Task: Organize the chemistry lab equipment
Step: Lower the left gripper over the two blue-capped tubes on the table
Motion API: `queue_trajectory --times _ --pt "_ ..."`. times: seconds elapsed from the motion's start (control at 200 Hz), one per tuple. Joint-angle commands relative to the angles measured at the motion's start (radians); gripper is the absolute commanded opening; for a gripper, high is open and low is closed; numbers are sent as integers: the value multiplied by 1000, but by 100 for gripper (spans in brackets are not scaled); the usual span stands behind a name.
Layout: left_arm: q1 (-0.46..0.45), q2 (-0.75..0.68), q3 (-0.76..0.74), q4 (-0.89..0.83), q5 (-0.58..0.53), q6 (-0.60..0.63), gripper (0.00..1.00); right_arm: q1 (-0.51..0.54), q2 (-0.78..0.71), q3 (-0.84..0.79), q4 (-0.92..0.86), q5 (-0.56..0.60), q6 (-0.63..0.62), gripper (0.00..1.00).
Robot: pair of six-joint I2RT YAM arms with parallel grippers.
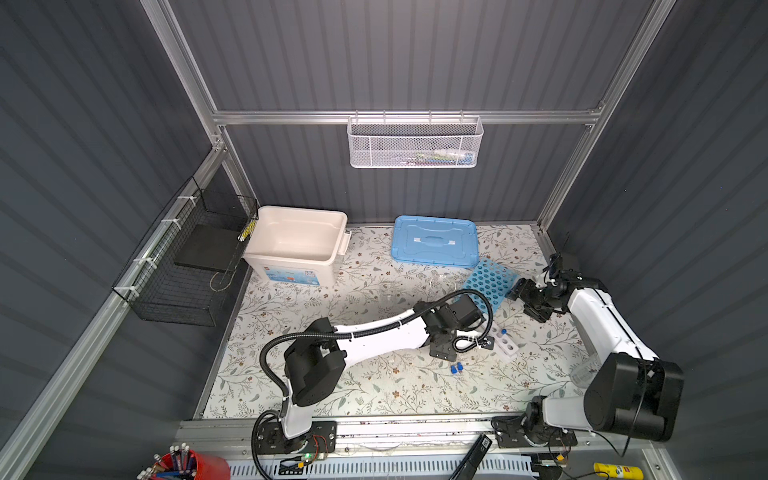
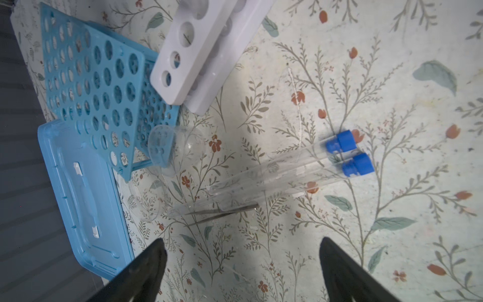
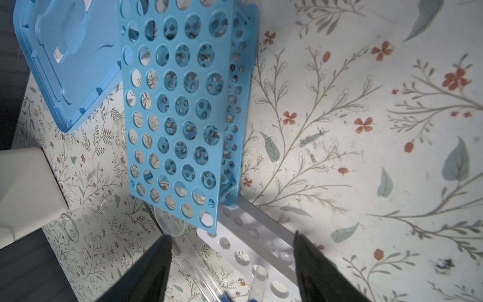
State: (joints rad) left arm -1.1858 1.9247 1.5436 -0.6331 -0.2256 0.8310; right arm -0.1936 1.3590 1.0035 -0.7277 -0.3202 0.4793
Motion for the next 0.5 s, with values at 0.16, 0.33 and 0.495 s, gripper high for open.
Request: queue_trajectory --times 0.16,0.33,0.495 --pt "-39 37 -5 -76 -36 17 82 -40 -45 -34 -15 -75 -52 74" --pt "-40 70 -25 -59 -24 17 75 -55 -56 -52 -5 -103 -50 74" --pt "-40 97 -41 -37 -14 12 68 -69 -70 -57 -13 -106 -59 74"
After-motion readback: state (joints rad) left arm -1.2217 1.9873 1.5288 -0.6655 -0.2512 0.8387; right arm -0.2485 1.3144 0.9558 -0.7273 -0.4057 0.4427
